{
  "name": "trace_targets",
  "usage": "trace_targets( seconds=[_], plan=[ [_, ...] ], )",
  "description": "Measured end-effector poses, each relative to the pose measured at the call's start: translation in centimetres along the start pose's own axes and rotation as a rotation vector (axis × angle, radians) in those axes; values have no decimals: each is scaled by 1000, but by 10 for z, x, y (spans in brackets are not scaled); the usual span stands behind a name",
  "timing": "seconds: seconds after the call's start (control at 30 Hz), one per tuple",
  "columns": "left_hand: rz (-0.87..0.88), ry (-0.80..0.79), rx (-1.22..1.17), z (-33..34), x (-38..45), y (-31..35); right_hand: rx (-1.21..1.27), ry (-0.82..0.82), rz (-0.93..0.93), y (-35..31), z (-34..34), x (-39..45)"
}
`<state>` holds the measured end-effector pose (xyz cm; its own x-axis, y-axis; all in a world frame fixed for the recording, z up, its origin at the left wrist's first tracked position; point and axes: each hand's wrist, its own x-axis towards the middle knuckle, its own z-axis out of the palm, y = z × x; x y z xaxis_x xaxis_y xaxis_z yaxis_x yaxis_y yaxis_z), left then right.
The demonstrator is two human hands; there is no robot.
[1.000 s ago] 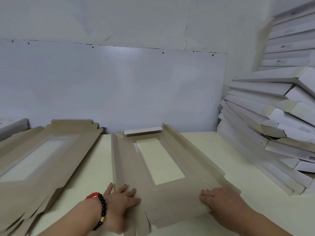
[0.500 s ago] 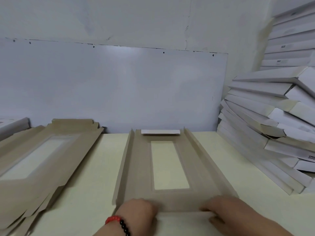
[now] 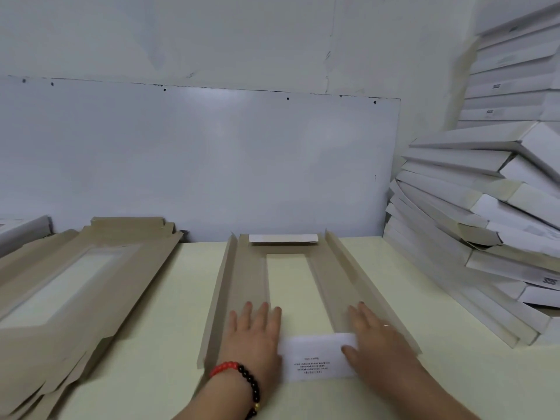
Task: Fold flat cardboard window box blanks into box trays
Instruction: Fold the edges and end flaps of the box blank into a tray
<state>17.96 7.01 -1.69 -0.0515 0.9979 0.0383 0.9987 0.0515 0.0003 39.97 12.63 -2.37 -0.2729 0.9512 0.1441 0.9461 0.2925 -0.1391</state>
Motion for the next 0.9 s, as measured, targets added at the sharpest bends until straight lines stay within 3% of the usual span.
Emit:
trace_targets(
  seconds=[0.07,0.13,0.23,0.3,0.37,0.53,0.6,0.67,0.77,0.9],
  plan=[
    [67,3,35,8,1,21,-76,48,-69,-29,11,-8],
    [107,-30,-2,20,0,37,-56,233,-199,-55,21,-11],
    [117,-91,-44,34,-2,41,57,79,-274,-72,29,-9],
    [97,-112,-56,38,-3,35,-32,116,-306,-60,38,-8],
    [76,-127,-22,38,-5,30,-55,36,-309,-52,33,-15],
    [0,-189,111,29,-7,21,-114,-115,-177,-24,24,-26],
    [-30,-205,157,23,-8,19,-115,-37,-148,-5,26,-17],
    [-64,-229,188,19,-7,17,-117,-122,-94,9,26,-13],
    [-145,-310,194,13,-4,13,-130,-107,-30,24,28,-11],
    [-234,-413,53,4,1,-4,-54,-62,26,34,26,-12]
  ],
)
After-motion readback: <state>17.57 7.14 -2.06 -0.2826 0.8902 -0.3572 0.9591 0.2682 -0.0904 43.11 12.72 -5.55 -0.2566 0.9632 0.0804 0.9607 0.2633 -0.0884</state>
